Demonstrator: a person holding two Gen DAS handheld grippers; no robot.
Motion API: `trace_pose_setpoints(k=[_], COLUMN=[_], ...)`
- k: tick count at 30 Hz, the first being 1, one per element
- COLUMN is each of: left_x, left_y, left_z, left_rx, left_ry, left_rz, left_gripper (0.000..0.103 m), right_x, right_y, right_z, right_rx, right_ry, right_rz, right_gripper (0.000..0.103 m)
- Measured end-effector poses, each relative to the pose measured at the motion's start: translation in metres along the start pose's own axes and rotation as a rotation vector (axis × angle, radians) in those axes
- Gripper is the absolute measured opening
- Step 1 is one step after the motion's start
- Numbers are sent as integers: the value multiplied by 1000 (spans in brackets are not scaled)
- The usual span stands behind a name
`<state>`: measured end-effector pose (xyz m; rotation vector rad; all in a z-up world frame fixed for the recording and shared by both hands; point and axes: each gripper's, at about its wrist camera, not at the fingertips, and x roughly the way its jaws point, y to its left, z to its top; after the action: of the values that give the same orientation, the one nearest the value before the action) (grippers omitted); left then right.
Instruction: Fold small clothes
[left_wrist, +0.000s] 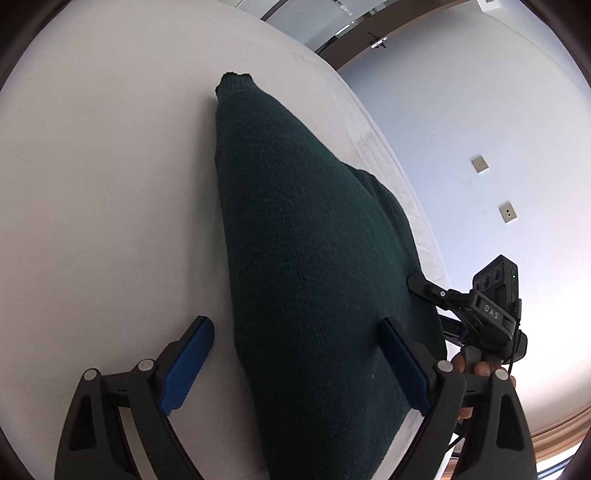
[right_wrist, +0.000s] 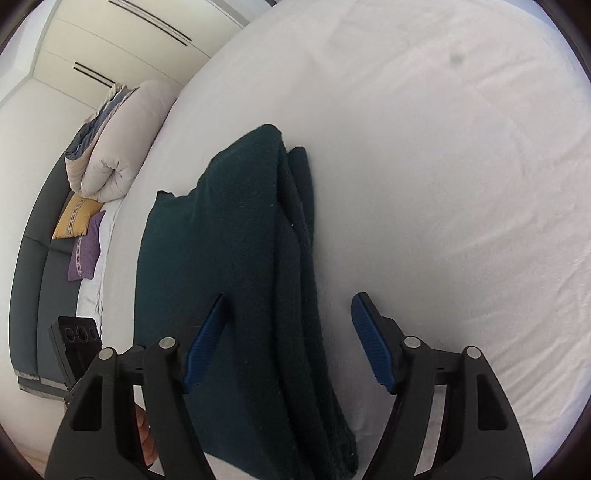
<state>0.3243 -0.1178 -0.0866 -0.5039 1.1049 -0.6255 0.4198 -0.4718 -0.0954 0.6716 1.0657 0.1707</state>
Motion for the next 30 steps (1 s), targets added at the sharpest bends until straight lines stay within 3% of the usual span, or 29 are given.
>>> trace_pose_setpoints(k=[1, 2, 4, 6, 9, 15, 23, 30], left_x=[3, 6, 10, 8, -7, -78, -190, -218], left_y=[-3, -5, -9, -16, -21, -25, 0, 24], left_z=[1, 2, 3, 4, 1, -28, -105, -195], left_rx=[19, 36, 39, 63, 62, 90, 143, 134], left_ry=[10, 23, 47, 59, 49, 10, -20, 33], left_rz=[17, 30, 58, 84, 75, 72, 159, 216], left_gripper=[87, 72, 65, 51, 42, 40, 40, 41], right_x=[1, 5, 7, 5, -9, -60, -93, -97], right_y=[1, 3, 13, 23, 41, 106, 161, 160], right_z=[0, 0, -4, -10, -18, -75, -200, -328], right_rx=[-4, -5, -37, -73, -106, -254, -302, -227], right_ry=[-6, 14, 8, -4, -45, -101, -47, 38], right_rz=[6, 34, -11, -58, -87, -75, 78, 184], right_gripper=[40, 30, 29, 25, 21, 19, 19, 19])
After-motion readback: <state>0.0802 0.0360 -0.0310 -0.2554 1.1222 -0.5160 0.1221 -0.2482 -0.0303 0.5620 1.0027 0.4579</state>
